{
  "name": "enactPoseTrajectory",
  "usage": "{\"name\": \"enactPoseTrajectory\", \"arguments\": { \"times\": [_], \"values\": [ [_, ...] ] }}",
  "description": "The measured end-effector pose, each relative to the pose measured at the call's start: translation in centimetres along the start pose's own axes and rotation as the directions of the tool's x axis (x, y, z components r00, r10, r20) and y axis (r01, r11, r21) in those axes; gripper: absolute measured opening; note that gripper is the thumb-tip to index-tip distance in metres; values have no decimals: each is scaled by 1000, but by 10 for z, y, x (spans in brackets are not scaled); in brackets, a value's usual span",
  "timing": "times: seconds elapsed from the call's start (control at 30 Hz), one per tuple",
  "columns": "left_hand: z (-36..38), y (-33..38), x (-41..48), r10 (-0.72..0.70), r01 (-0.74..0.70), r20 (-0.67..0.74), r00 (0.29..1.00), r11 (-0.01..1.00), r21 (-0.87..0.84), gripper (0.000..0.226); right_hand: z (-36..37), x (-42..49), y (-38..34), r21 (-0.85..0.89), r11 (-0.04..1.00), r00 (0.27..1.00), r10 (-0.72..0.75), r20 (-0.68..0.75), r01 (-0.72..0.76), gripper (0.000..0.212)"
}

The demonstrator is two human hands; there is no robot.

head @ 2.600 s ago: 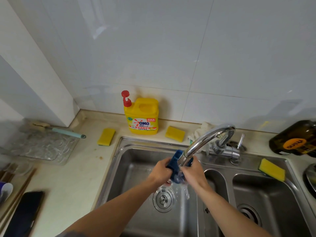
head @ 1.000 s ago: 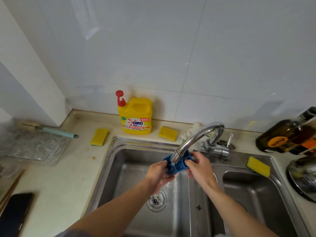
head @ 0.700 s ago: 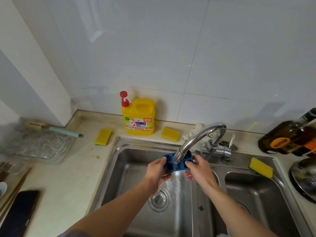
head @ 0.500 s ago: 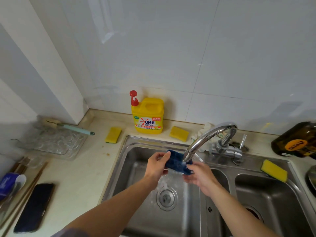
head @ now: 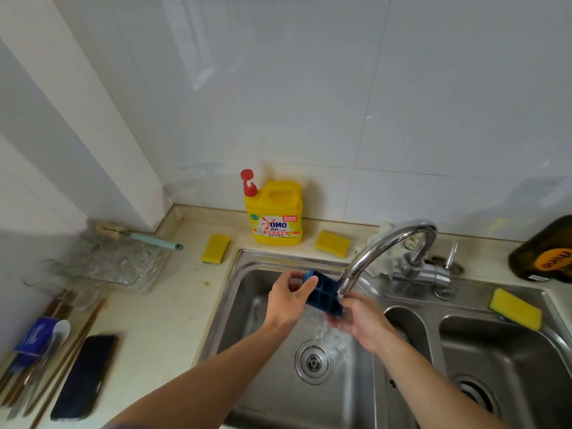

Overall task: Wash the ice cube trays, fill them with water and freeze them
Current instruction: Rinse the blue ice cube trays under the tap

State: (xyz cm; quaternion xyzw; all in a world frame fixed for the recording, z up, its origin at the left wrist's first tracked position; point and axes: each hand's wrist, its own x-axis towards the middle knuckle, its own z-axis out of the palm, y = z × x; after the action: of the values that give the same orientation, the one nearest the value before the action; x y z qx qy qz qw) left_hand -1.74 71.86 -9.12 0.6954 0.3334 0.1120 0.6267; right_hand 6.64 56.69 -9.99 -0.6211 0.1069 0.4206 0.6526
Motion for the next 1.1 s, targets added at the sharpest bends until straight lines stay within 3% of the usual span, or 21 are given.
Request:
{"name": "enactPoseTrajectory", "arguments": {
  "times": [0.47, 0.77, 1.1],
  "values": [
    [10, 10, -1, 71, -71, 35, 997, 997, -14, 10, -11, -4, -12, -16, 998, 996, -63, -56, 62, 24],
    [13, 4, 0, -15, 20, 54, 998, 996, -90, 17, -21, -16, -20, -167, 978, 984, -142, -111, 122, 26],
    [25, -13, -4, -145, 164, 164, 976, 981, -104, 18, -42, -39, -20, -268, 952, 968, -197, -157, 150, 18]
  ]
}}
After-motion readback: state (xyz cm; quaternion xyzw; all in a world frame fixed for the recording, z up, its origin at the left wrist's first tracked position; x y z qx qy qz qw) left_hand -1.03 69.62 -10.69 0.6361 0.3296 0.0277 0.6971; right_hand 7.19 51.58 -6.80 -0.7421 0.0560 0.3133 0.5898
